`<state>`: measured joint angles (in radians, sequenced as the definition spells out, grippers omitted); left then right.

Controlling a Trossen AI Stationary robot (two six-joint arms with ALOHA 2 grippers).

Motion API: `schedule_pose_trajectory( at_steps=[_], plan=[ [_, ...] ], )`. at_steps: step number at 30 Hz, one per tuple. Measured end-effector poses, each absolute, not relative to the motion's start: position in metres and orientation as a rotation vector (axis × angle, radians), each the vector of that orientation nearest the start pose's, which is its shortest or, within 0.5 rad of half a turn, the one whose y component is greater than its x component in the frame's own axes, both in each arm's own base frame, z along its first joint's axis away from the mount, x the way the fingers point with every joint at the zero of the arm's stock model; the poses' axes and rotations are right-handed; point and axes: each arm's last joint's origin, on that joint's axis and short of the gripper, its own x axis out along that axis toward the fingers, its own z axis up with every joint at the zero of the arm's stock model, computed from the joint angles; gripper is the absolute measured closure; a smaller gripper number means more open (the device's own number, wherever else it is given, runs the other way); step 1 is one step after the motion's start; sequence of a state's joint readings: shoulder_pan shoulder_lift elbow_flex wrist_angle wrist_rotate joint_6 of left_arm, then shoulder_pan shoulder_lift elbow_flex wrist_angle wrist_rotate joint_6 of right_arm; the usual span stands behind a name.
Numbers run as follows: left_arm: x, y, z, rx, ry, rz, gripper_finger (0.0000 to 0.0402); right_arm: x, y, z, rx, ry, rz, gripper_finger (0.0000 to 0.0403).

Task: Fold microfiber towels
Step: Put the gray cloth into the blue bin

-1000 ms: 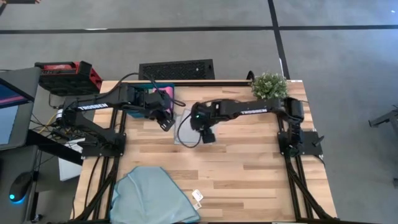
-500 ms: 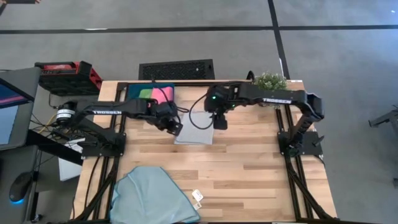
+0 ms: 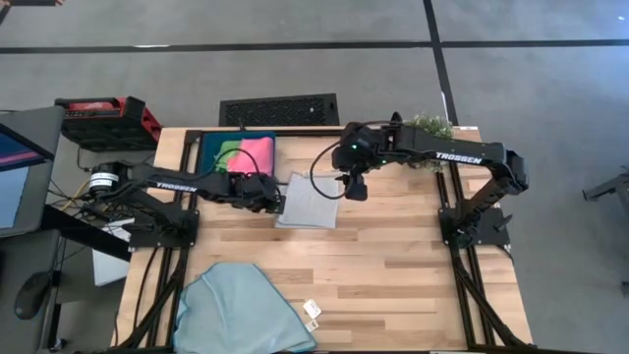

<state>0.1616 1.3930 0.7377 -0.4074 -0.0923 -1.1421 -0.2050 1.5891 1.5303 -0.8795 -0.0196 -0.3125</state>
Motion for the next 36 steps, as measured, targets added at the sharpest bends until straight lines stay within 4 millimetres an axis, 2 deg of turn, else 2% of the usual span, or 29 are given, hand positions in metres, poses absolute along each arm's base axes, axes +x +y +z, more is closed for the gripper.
schedule_pose_trajectory(
  at_steps=[5,11,20,36],
  plan=[
    [0.245,0.043,0.164,-1.079,0.725,0.799,0.0269,0.323,-0.066,0.335,-0.184,0.949,-0.023,0.0181],
    [0.241,0.044,0.15,-1.055,0.745,0.845,0.0269,0.323,-0.066,0.334,-0.183,0.953,-0.023,0.0181],
    [0.264,0.048,0.123,-1.076,0.737,0.794,0.0269,0.324,-0.066,0.335,-0.169,0.947,-0.032,0.0181],
    [0.265,0.055,0.127,-1.074,0.781,0.675,0.0269,0.324,-0.066,0.334,-0.157,0.953,-0.035,0.0181]
  ],
)
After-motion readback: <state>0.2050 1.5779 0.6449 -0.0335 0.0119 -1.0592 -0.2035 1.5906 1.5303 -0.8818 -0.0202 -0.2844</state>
